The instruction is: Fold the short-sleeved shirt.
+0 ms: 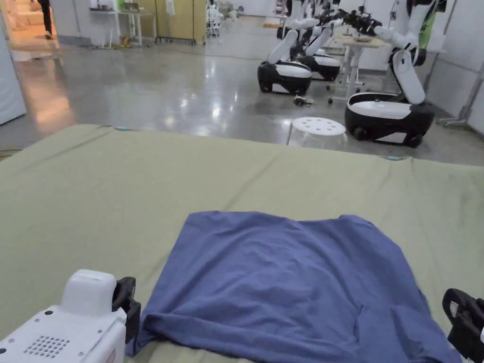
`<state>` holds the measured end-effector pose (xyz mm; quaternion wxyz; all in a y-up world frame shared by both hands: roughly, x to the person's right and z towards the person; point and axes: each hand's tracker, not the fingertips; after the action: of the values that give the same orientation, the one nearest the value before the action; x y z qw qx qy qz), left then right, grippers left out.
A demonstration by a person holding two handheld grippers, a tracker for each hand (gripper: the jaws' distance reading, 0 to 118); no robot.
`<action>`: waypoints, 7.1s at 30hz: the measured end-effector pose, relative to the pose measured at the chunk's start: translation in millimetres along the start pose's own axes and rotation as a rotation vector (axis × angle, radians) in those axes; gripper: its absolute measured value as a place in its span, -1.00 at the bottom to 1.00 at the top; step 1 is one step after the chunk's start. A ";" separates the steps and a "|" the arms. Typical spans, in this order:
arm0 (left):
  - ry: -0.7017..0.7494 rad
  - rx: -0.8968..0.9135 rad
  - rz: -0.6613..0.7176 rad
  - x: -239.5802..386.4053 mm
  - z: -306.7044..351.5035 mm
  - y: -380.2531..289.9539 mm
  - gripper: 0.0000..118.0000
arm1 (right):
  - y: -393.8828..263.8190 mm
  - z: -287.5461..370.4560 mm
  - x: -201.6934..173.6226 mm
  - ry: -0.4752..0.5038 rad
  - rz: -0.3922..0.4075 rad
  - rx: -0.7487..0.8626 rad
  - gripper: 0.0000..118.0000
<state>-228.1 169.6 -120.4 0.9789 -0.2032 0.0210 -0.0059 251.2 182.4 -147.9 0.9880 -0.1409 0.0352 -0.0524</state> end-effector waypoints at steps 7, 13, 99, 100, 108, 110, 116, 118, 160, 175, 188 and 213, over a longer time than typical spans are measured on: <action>-0.042 -0.293 -0.096 -17.3 -55.5 -35.2 1.00 | -19.1 -12.7 14.5 -0.023 0.020 -0.117 -0.95; -0.064 -0.312 -0.130 0.0 -98.4 -53.7 0.86 | -29.0 -19.2 35.0 -0.072 0.088 -0.238 -0.95; 0.048 -0.458 -0.161 39.8 -251.2 8.7 -0.86 | -40.4 -176.9 92.9 -0.035 -0.058 -0.493 0.69; 0.053 -0.458 -0.175 41.6 -251.2 9.0 -0.87 | -40.2 -187.9 94.1 -0.040 -0.049 -0.491 0.79; 0.031 -0.446 -0.141 28.6 -244.3 18.2 -0.97 | -38.0 -227.8 86.3 -0.102 -0.053 -0.553 -0.80; 0.028 -0.435 -0.132 21.4 -239.4 26.7 -0.98 | -24.7 -217.1 85.4 -0.047 -0.091 -0.542 -0.80; -0.016 -0.368 -0.117 15.3 -196.4 64.1 -0.99 | 26.4 -163.5 83.8 0.002 -0.081 -0.461 -0.81; -0.028 -0.348 -0.136 16.8 -179.0 74.9 -0.99 | 40.2 -146.1 79.7 0.013 -0.054 -0.444 -0.81; -0.022 -0.299 -0.083 17.2 -247.4 56.9 -0.85 | -6.4 -92.2 -5.5 0.054 0.091 -0.140 -0.94; -0.006 -0.429 -0.161 42.1 -319.1 63.8 -0.93 | 26.7 -307.8 80.0 -0.056 0.019 -0.562 0.69; -0.028 -0.407 -0.125 27.3 -289.2 77.6 -0.95 | 21.0 -326.9 59.0 -0.053 0.128 -0.663 -0.85; -0.030 -0.286 0.028 -0.7 -75.5 -20.6 0.18 | -40.7 -49.0 55.1 -0.039 0.028 -0.381 0.04</action>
<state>-232.1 120.7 -181.4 0.9402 -0.3401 0.0101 0.0140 297.9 123.9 -186.4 0.9446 -0.3258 0.0271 -0.0282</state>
